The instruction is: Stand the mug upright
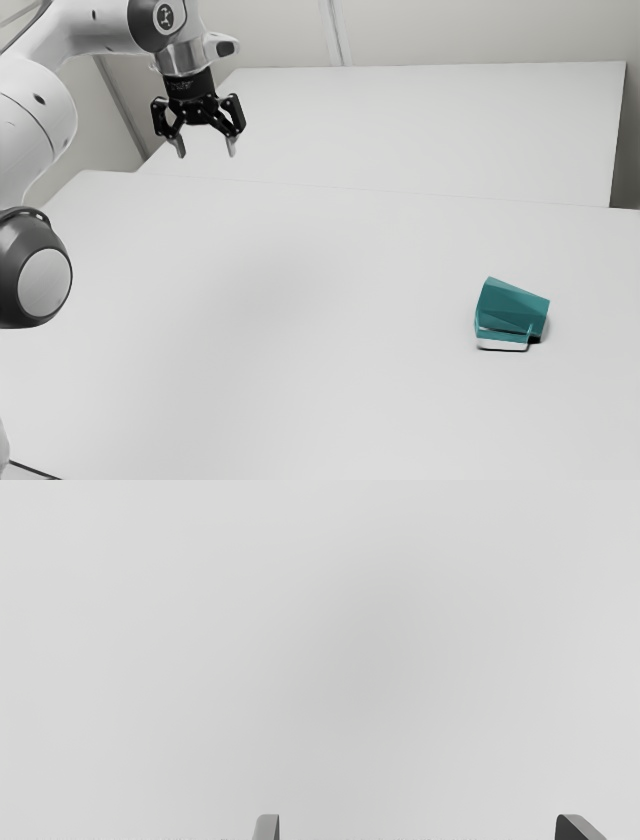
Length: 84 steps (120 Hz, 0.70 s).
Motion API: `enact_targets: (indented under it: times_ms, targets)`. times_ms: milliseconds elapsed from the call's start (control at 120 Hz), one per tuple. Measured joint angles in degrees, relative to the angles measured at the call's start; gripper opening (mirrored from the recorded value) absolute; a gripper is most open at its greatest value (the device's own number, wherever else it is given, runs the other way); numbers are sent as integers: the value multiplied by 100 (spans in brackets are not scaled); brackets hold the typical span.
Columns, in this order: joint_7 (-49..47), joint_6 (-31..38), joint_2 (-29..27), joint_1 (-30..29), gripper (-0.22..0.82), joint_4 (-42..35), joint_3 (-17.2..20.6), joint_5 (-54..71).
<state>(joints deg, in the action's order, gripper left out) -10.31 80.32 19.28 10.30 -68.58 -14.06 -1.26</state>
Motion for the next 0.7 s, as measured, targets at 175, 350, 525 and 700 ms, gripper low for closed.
enact_targets:
  times_ms: [175,350,525,700]
  targets:
    - [80,-52,-90,54,60,-76,38,-48]
    - [146,660,-607,264,60,-1473,352,-519]
    - [299,1775,-1033,362,60,-2758,536,-1415]
    - [633,2710,-1021,398,60,-3440,659,-2645]
